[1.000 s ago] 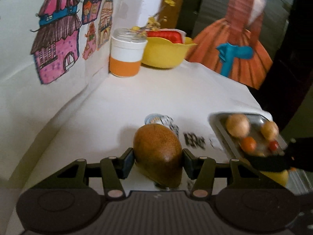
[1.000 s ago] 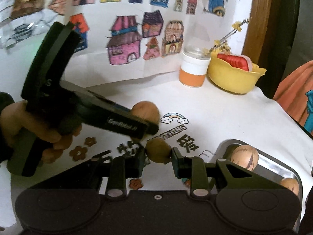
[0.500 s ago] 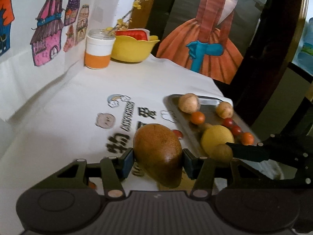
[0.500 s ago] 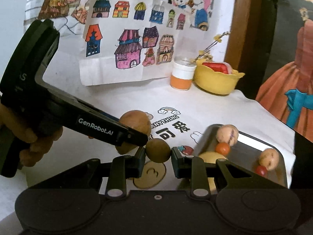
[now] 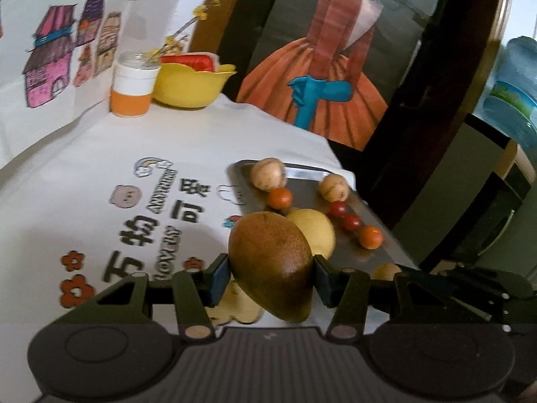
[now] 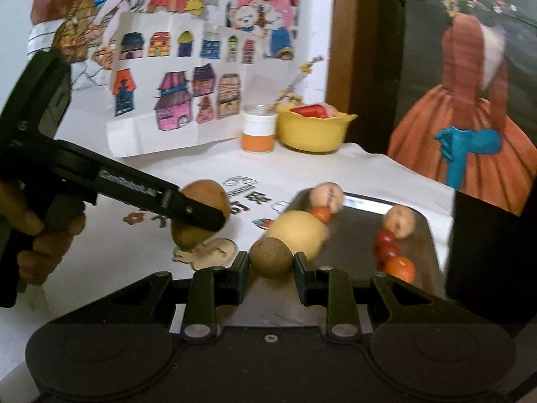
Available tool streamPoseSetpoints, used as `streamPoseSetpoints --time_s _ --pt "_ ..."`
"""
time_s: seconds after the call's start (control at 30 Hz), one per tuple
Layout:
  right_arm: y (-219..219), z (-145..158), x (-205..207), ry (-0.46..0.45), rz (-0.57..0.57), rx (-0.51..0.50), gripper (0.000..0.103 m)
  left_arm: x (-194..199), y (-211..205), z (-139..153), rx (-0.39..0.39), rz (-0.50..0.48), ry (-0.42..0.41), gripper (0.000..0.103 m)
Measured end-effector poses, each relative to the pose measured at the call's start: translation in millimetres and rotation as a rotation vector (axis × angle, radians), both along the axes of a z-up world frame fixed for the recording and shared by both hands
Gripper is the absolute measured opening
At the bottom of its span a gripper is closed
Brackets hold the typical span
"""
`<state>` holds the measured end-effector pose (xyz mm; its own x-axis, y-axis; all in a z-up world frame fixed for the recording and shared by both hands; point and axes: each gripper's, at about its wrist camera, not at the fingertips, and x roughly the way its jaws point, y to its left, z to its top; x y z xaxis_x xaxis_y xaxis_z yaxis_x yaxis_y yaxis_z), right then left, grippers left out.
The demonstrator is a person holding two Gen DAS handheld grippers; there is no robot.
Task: Organize fruits
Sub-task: 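Carry the brown fruits over the steel tray with both tools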
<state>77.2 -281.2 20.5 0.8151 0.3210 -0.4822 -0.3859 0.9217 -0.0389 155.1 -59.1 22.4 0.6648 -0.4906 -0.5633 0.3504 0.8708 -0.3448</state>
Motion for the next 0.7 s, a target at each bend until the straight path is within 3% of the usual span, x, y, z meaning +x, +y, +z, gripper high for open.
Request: streamPoseSetpoints --time_s 0.33,0.6,0.7 --pt "-36.3 -6.7 -11.0 -0.011 -0.078 0.021 0.031 -12.6 -38.7 -5.5 -0.029 -0.046 0.011 0.057" --pt "-56.6 -14.8 -10.9 0.01 -0.104 0.005 0.031 -17.7 -58.0 -11.8 -0.026 -0.019 0.014 0.057" --pt "-66.0 -15.5 -7.0 0.004 -0.125 0.05 0.031 -15.5 -60.3 -13.2 -0.036 0.008 0.025 0.057"
